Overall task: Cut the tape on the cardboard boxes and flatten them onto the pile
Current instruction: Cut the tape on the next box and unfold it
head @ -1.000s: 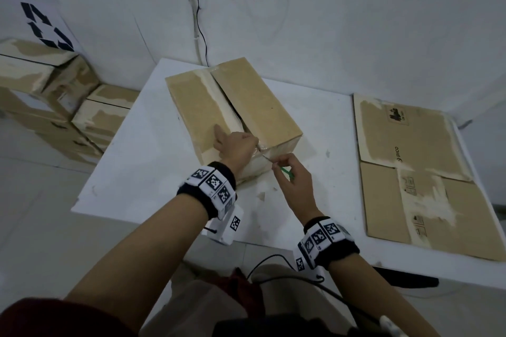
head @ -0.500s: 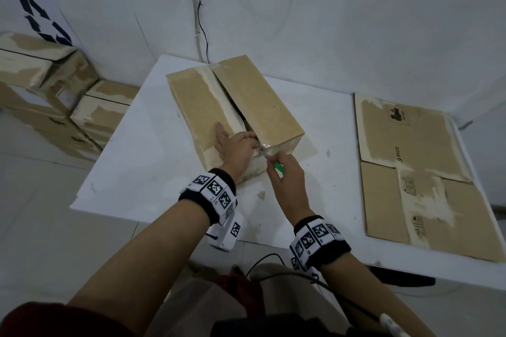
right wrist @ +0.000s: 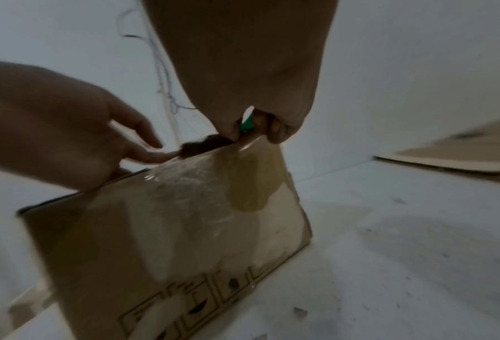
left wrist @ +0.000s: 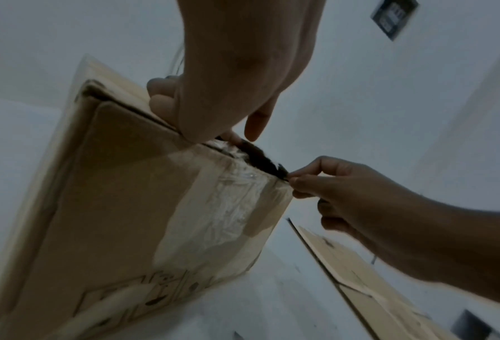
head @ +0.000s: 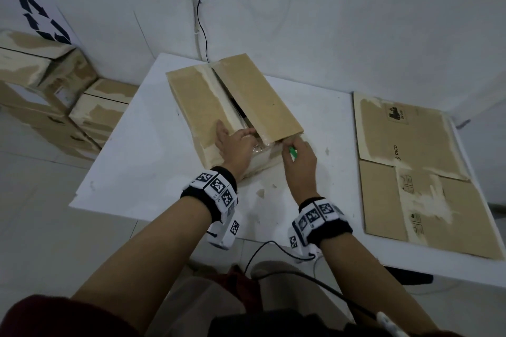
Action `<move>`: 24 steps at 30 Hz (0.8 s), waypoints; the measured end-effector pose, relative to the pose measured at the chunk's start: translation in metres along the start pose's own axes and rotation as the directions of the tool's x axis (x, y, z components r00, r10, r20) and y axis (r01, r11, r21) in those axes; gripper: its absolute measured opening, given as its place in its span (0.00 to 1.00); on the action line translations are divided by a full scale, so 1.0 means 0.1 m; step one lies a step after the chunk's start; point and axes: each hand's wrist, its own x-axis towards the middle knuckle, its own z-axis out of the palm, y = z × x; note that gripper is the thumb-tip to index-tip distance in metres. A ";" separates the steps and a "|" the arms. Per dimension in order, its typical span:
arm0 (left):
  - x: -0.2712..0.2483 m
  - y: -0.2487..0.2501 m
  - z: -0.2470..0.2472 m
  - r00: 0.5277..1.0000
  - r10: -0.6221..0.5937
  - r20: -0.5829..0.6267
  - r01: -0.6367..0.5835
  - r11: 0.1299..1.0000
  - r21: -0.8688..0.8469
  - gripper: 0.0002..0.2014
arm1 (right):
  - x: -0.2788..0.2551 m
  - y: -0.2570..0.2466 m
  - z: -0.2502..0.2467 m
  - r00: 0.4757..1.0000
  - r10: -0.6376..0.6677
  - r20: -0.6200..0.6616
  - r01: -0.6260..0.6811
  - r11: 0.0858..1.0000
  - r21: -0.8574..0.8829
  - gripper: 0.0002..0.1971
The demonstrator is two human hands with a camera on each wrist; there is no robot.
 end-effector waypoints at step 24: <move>0.25 0.18 -0.24 0.999 0.002 0.036 -0.021 0.841 0.540 0.31 | 0.42 0.06 -0.12 0.981 0.196 0.008 -0.196 0.975 0.101 0.11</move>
